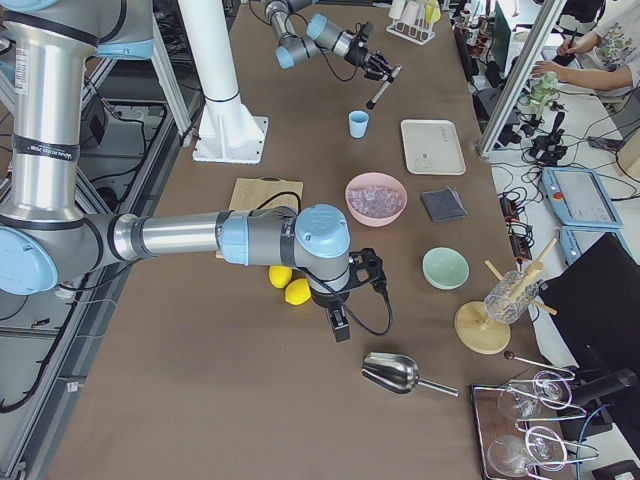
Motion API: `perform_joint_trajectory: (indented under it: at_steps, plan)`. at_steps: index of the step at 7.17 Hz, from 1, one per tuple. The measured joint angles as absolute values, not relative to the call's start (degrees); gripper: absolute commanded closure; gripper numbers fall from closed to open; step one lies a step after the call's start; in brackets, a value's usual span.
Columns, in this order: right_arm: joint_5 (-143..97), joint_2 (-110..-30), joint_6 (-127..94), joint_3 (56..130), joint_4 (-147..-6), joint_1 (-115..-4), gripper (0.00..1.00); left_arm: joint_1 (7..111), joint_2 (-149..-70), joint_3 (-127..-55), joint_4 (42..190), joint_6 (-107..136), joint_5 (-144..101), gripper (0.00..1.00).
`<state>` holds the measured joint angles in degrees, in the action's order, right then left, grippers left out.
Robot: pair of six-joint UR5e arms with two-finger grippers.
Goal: Mash ice and strawberries in cup
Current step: 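Press the muddler down into the cup repeatedly with the left gripper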
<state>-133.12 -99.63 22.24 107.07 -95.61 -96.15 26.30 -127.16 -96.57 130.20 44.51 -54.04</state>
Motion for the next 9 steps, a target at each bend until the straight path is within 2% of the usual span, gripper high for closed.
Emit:
perform_joint_trajectory:
  at_steps: [9]
  plan:
    - [-132.48, -98.88, 22.32, 105.61, -95.46, -95.54, 0.02, 23.75, -125.07, -94.78, 130.71, 46.58, -53.97, 1.0]
